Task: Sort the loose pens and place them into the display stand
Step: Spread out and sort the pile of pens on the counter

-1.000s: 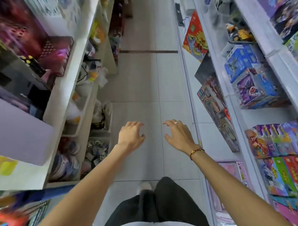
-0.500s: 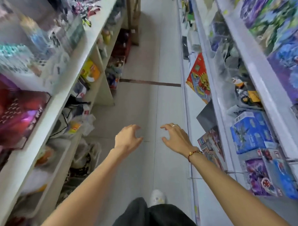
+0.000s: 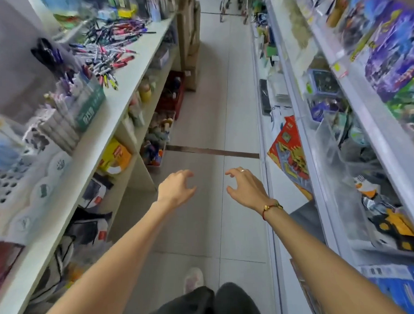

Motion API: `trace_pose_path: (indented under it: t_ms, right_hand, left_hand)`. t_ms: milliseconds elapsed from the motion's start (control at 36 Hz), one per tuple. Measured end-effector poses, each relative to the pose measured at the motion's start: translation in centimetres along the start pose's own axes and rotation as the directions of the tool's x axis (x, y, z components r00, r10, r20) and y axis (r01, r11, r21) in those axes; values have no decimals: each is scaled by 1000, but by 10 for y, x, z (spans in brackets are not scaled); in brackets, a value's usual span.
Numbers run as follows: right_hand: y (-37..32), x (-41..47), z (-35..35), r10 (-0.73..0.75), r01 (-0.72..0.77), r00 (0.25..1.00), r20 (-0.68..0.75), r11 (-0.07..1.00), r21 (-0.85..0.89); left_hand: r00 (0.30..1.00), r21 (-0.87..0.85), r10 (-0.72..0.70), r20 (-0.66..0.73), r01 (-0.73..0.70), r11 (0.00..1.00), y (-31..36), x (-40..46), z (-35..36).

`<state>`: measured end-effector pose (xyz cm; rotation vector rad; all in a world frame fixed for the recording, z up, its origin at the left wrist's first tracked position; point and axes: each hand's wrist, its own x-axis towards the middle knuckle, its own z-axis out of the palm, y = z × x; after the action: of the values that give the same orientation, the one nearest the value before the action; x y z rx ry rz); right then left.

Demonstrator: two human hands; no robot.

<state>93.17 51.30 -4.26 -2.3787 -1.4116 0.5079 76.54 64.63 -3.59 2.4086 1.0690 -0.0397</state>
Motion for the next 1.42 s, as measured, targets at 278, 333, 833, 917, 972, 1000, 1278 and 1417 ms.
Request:
trace_pose_path:
  t_ms: [278, 333, 833, 917, 972, 1000, 1278, 1417]
  right_hand:
    - [45, 188, -53, 12, -12, 1000, 2, 1000, 23]
    - [58, 227, -63, -9, 9, 1000, 18, 1000, 12]
    - [119, 566, -158, -69, 80, 979, 192, 996, -49]
    - [117, 627, -168, -63, 76, 974, 216, 996, -51]
    - [114, 668, -176, -60, 75, 971, 233, 996, -57]
    - [112, 688, -181, -57, 73, 968, 246, 996, -58]
    - [84, 886, -219, -152, 175, 949, 278, 983, -60]
    - [62, 986, -230, -259, 301, 918, 300, 948, -103]
  left_hand:
    - [1000, 8, 15, 3, -15, 1000, 26, 192, -36]
    - [1000, 6, 6, -16, -5, 1000, 33, 230, -43]
    - [976, -82, -184, -113, 175, 981, 43, 540, -109]
    - [982, -56, -183, -48, 181, 982, 30, 602, -126]
    - [981, -22, -196, 10, 196, 980, 23, 642, -141]
    - [979, -5, -203, 32, 203, 979, 20, 661, -148]
    - [965, -43, -238, -108, 234, 971, -8, 824, -217]
    - [888, -219, -351, -298, 294, 930, -26, 880, -250]
